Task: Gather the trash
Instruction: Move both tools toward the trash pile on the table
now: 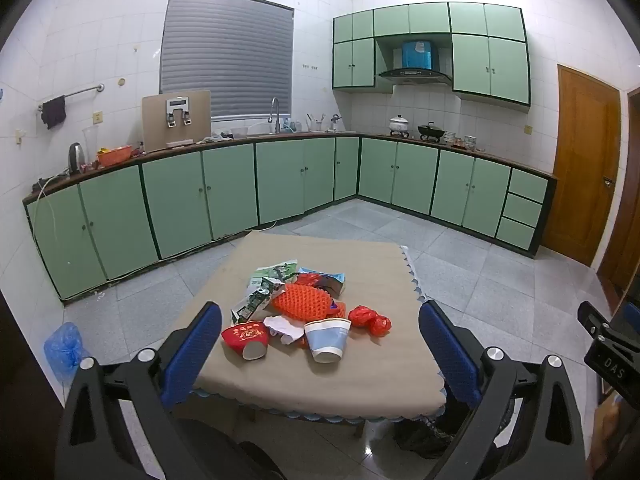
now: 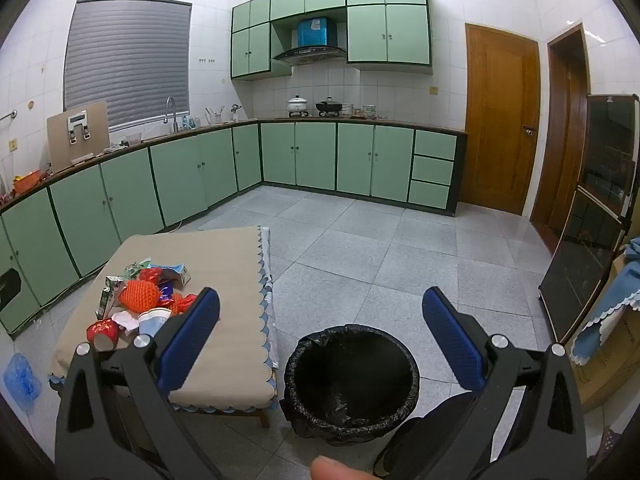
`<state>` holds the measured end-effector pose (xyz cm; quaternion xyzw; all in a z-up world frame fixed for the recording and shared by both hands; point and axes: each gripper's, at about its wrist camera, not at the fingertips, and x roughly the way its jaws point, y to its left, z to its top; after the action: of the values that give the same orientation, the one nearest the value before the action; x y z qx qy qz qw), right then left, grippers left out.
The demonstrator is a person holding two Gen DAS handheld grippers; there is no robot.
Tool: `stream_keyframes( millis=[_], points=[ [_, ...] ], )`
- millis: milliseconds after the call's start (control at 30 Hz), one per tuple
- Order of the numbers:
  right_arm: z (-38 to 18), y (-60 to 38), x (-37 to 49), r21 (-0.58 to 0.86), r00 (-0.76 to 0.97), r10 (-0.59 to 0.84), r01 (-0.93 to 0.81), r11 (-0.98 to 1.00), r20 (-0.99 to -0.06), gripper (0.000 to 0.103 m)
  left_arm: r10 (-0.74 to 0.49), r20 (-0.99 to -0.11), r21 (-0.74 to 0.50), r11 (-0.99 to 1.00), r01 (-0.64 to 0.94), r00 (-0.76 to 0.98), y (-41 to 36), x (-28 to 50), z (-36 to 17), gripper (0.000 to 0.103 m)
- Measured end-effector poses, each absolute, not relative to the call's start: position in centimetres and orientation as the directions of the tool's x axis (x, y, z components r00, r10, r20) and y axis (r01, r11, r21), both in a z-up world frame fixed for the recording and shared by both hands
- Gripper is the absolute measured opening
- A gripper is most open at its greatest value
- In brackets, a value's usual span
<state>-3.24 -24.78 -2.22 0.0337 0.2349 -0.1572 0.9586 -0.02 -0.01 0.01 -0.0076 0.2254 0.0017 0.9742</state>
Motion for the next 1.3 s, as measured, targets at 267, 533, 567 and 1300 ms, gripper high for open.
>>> stream_keyframes(
  millis=[267,533,567,1300],
  points=[
    [-2.2,-24.5,-3.2,-0.01,0.841,-0.285,0.316,0.949,-0.461,0.098,-0.003,-0.442,-0.02,1.0,-0.006,0.897,0.1,-0.1,0.0,0.097],
    [-2.2,-24.4,-3.2,-0.014,0.84,-0.288,0.318,0.948,-0.461,0.098,-0.001,-0.444,-0.017,1.0,-0.007,0.896,0.0,0.1,0.0,0.097],
    [-2.2,-24.5,-3.2,-0.014,0.839,-0.287,0.316,0.948,-0.462,0.098,0.0,-0.444,-0.016,1.0,-0.008,0.896,0.0,0.0,0.0,0.097],
    [-4.1,-22.0,-1.8,-0.037,0.878,-0.207,0.212,0.976,-0.432,0.098,0.065,-0.425,0.02,0.998,-0.063,0.903,2.2,0.1,-2.2,0.097]
  ],
)
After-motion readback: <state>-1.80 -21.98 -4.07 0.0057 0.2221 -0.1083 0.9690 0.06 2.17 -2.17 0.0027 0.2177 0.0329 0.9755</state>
